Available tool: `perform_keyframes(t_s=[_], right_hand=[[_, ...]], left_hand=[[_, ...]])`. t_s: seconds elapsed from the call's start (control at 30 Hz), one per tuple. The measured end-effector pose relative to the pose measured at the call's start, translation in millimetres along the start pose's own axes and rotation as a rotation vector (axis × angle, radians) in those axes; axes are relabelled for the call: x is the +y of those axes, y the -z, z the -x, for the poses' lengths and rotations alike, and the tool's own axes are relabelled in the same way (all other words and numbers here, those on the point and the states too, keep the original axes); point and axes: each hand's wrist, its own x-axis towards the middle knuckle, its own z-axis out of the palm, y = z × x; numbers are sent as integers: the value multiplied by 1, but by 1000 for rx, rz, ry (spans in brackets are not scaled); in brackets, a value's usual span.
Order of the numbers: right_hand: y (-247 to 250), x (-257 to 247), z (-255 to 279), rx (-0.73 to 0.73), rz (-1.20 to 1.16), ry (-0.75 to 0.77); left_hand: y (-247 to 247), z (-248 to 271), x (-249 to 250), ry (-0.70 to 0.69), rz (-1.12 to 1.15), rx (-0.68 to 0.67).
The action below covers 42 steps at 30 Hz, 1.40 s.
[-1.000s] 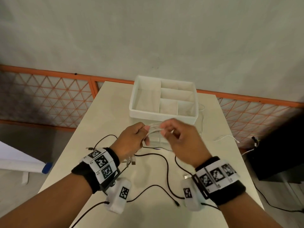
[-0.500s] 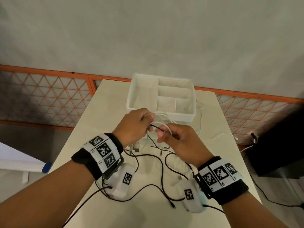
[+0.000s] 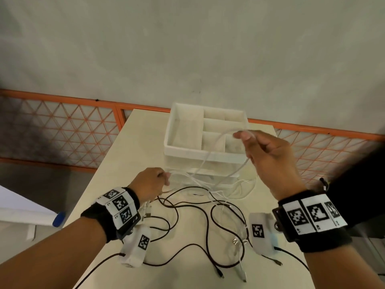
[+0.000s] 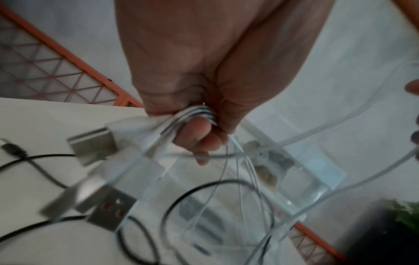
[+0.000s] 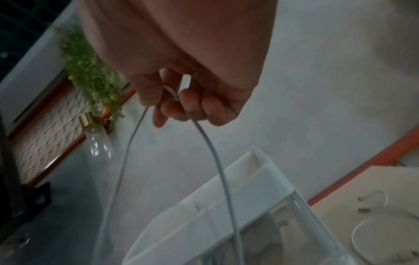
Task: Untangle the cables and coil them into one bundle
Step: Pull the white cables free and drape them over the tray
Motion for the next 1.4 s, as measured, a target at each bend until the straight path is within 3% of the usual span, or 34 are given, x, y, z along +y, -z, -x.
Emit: perform_keyframes(t_s=[0.1,0.2,0.3,0.43,0.53,0.63,0.73,0.8,0.83,0.9,1.0,1.1,1.17,1.27,1.4], right_hand=[[-12,-6,7,-197,76,-12],[-26,-12,6,-202,111,33],[-20,-19,-7,-1,130,94],[19,-21,-26,329,126,173],[36,-11,-28,416,144,165],[42,27,-26,370,361,3],[47,83,-15,212,625,-356],[43,109,-4,129,626,-589],[39,114,-1,112,572,-635],[29,101,-4,119,441,-553],[22,45,-20,191,250,-257],[29,-20,-34,342,77,70],[36,-42,-40,418,18,189],[42,-39,-42,462,92,173],[49,1,-39,443,243,22]], left_hand=[[6,7,35,-143,233,-8],[2,19,68,-294,351,-155],[-11,20,71,-307,439,-228],[-13,12,38,-202,426,-133],[-6,8,23,-141,437,-75],[12,8,27,-117,578,8],[36,9,36,-131,794,31],[45,10,40,-144,845,17],[45,11,41,-145,827,9],[41,12,41,-144,719,4],[28,14,34,-146,494,24],[17,11,30,-110,463,91],[11,11,30,-81,478,96],[7,12,31,-65,523,72],[8,14,30,-45,553,45]])
